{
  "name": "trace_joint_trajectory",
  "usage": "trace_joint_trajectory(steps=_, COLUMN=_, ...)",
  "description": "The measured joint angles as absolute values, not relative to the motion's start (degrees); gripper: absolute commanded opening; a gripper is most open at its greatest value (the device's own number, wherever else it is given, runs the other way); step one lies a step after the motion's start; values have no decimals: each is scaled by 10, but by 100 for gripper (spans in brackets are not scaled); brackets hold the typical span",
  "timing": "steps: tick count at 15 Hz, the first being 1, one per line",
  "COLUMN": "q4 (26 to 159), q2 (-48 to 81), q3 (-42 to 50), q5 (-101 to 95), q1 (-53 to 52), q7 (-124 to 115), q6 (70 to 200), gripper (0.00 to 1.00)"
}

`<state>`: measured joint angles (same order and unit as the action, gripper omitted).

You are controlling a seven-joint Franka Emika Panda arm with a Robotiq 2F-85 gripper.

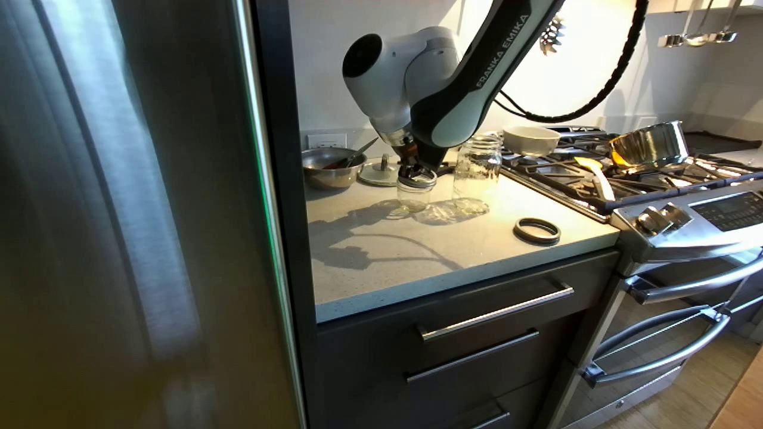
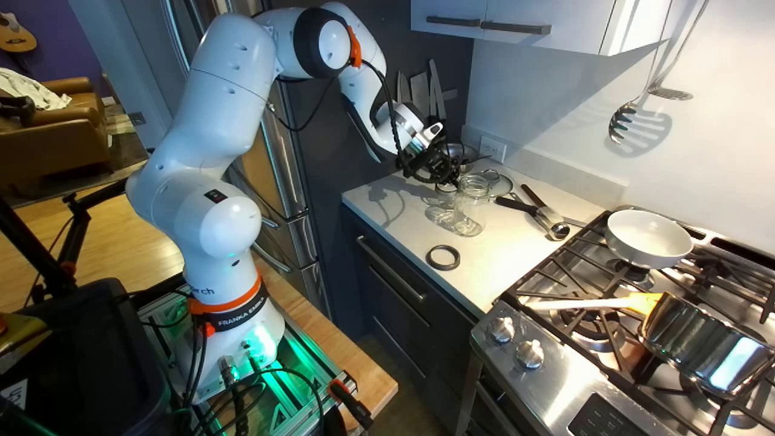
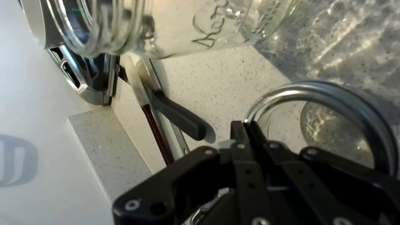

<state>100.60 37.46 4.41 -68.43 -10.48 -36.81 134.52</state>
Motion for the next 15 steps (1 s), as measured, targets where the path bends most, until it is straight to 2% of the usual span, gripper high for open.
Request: trace_joint_trajectory(steps=15, q4=993, q2=386, q3=42, q5=-678, q1=-101, q7=-355, q6=1345, gripper=1)
